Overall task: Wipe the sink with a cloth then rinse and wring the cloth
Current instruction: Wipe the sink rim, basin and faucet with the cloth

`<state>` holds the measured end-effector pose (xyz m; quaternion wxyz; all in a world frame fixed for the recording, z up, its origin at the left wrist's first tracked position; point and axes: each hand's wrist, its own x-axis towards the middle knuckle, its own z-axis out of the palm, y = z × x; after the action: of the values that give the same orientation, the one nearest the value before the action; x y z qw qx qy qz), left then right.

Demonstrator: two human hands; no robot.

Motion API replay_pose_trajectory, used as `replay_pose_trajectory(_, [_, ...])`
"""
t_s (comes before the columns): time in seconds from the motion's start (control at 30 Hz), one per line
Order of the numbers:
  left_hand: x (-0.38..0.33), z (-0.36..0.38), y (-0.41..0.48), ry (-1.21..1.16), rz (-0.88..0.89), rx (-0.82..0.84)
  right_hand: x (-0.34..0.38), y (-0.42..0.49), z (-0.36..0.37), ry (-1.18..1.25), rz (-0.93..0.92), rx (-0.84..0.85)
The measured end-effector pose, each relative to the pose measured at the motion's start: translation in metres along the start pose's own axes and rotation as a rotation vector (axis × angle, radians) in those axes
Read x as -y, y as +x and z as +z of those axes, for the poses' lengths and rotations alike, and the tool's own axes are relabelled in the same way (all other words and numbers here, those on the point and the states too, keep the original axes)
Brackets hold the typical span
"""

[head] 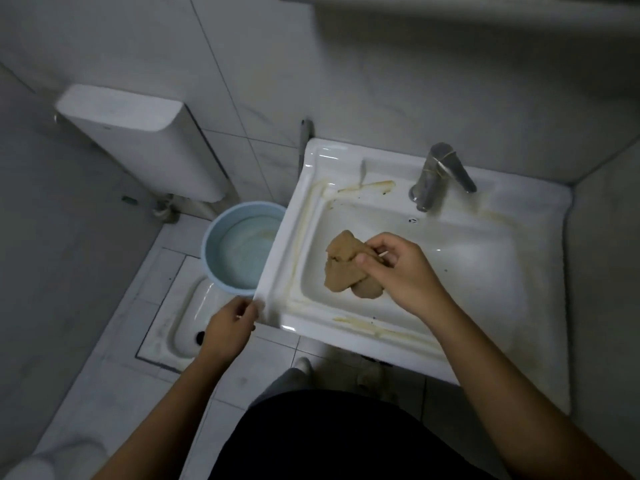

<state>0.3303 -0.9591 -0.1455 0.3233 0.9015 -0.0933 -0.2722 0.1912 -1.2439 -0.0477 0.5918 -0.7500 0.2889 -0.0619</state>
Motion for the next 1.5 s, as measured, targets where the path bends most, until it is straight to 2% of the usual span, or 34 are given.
replay_pose_trajectory(0.27, [-0.023, -0.005, 0.065, 0.170, 0.117, -0.075, -0.008, 0.065, 0.012, -0.128, 0.019, -0.060])
replay_pose_trajectory(0.6, [-0.045, 0.021, 0.139, 0.147, 0.288, 0.051, 0.000, 0.192, -0.011, -0.446, 0.006, -0.432])
replay_pose_trajectory(0.77, [-0.044, 0.035, 0.145, 0.093, 0.315, -0.006, -0.048, 0.213, 0.004, -0.612, 0.120, -0.424])
replay_pose_trajectory(0.9, [-0.040, 0.038, 0.139, 0.082, 0.367, -0.031, -0.071, 0.207, 0.006, -0.786, 0.021, -0.395])
replay_pose_trajectory(1.07, [-0.037, 0.040, 0.139, 0.128, 0.437, -0.036, -0.074, 0.239, 0.011, -0.839, -0.075, -0.367])
replay_pose_trajectory(1.23, [-0.032, 0.046, 0.141, 0.128, 0.458, -0.058, -0.096, 0.245, 0.014, -0.904, -0.002, -0.324])
replay_pose_trajectory(1.5, [-0.026, 0.040, 0.139, 0.154, 0.508, -0.052, -0.108, 0.225, -0.010, -0.921, 0.122, -0.444])
